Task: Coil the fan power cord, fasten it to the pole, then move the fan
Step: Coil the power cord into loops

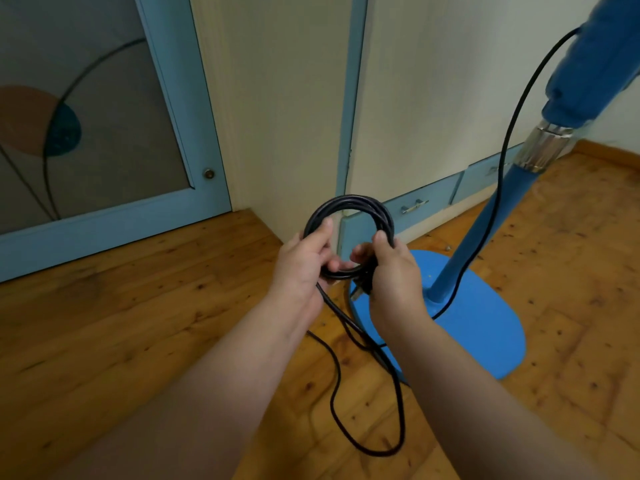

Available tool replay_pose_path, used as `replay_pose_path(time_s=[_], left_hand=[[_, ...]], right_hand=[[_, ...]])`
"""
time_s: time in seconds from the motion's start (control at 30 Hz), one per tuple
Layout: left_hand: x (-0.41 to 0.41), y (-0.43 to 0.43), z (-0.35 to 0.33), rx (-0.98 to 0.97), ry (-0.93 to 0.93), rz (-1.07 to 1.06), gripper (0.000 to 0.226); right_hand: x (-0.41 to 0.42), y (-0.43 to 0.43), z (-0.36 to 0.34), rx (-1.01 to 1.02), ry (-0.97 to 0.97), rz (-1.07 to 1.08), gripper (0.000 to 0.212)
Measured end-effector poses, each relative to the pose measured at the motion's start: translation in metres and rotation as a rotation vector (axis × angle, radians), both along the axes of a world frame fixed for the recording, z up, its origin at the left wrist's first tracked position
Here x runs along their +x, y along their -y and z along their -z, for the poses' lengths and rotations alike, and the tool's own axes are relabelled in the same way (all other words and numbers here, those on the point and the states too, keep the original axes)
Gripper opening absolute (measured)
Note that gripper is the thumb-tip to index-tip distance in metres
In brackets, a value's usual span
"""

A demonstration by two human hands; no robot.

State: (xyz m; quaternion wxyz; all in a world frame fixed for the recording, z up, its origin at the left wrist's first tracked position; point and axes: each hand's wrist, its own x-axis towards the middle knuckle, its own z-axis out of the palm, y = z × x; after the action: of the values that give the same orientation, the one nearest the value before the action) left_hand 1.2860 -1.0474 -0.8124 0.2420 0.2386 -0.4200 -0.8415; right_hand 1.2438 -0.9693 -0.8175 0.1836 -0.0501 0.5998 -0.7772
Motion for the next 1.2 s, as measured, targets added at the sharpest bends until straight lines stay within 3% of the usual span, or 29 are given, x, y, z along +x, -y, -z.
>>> replay_pose_path(time_s=[0.07,0.17,0.27,0.33,0.47,0.57,0.87,1.1,1.2], left_hand=[[0.003,0.008,-0.002,-0.078,-0.007,-0.009,0.021],[0.010,0.021,-0.009,-0.265,0.056,0.057,0.023],[0.016,0.026,-0.013,-0.461,0.195,0.236,0.018],[0.017,0.023,-0.012,-0.577,0.304,0.354,0.008],[0.013,0.015,-0.005,-0.645,0.389,0.461,0.010],[0.011,0.013,-0.003,-0.609,0.347,0.469,0.005],[0.013,0.021,0.012,-0.453,0.347,0.411,0.017],[0.014,0.006,0.025,-0.161,0.358,0.588,0.065],[0.012,0.003,0.021,-0.101,0.396,0.596,0.061]], right_hand=[[-0.007,-0.006,0.002,0.190,-0.160,-0.100,0.018],[-0.019,-0.017,0.000,0.276,-0.326,-0.225,0.003],[-0.029,-0.023,-0.004,0.336,-0.452,-0.294,0.029],[-0.030,-0.024,-0.008,0.439,-0.549,-0.349,0.034],[-0.028,-0.021,-0.006,0.707,-0.748,-0.455,0.007],[-0.030,-0.022,-0.001,0.584,-0.609,-0.382,0.021],[-0.040,-0.029,-0.003,0.214,-0.184,-0.079,0.018],[-0.040,-0.030,-0.006,0.074,-0.117,0.124,0.017],[-0.037,-0.027,-0.005,0.039,-0.090,0.192,0.021]])
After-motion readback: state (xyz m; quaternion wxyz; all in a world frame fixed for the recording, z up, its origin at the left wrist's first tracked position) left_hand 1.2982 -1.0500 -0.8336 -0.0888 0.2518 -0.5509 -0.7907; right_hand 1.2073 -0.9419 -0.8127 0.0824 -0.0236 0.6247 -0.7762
